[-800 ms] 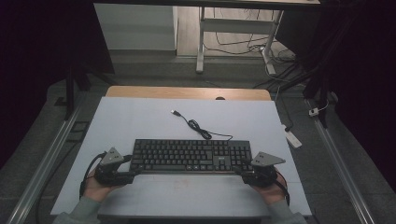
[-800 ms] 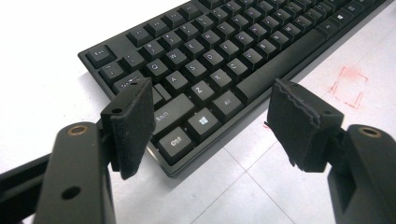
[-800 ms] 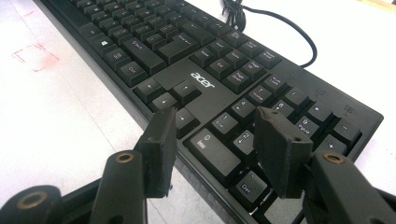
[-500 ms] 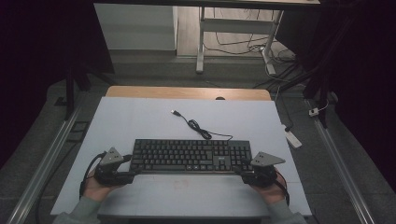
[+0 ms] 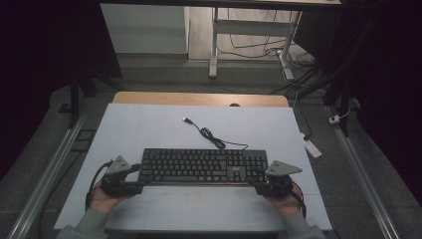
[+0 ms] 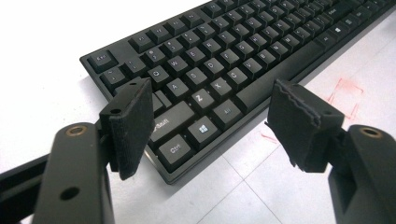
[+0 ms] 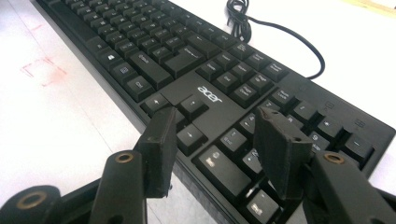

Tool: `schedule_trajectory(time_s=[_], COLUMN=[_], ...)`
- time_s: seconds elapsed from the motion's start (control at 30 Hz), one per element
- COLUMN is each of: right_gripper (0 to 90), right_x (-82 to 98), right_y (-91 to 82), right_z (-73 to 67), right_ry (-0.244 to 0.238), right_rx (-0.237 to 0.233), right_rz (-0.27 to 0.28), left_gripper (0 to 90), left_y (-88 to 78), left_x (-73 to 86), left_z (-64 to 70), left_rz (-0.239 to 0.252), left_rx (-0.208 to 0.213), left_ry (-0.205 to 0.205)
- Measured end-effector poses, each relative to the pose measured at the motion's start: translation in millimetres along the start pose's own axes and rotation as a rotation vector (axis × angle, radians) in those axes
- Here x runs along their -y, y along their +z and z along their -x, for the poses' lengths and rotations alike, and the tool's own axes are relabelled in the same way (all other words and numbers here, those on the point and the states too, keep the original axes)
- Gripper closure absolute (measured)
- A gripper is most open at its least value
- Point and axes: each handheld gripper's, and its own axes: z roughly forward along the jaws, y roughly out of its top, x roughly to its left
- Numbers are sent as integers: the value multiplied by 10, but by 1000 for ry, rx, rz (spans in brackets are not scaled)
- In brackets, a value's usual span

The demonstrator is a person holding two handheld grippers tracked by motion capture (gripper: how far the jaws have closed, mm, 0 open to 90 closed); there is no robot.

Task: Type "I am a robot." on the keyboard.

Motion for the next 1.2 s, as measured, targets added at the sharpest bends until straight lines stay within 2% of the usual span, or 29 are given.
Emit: schedule_trajectory(time_s=[0.27,0.4,0.47,0.73,0.9,1.03,1.07,1.2], right_gripper=[518,559,590,800,897,898,899,899], right_x=[-70,-127,-157,-261,-332,-373,-407,-467], right_y=[58,100,124,188,227,253,286,380], right_z=[-44,-81,-101,-172,-209,-222,-239,-290], right_ry=[9,5,11,-20,-24,-20,-19,-31], right_rx=[-22,-32,-42,-72,-82,-88,-95,-114], right_rz=[23,24,40,28,35,36,37,36], left_gripper=[334,350,358,427,515,582,635,737], left_y=[3,6,11,17,12,5,3,6], left_x=[-14,-16,-20,-29,-34,-40,-41,-42], left_z=[-23,-28,-29,-29,-33,-35,-38,-49], left_rz=[11,11,11,17,22,28,29,27], left_rx=[10,14,19,31,35,33,29,26], left_ry=[-26,-30,-33,-30,-30,-30,-29,-26])
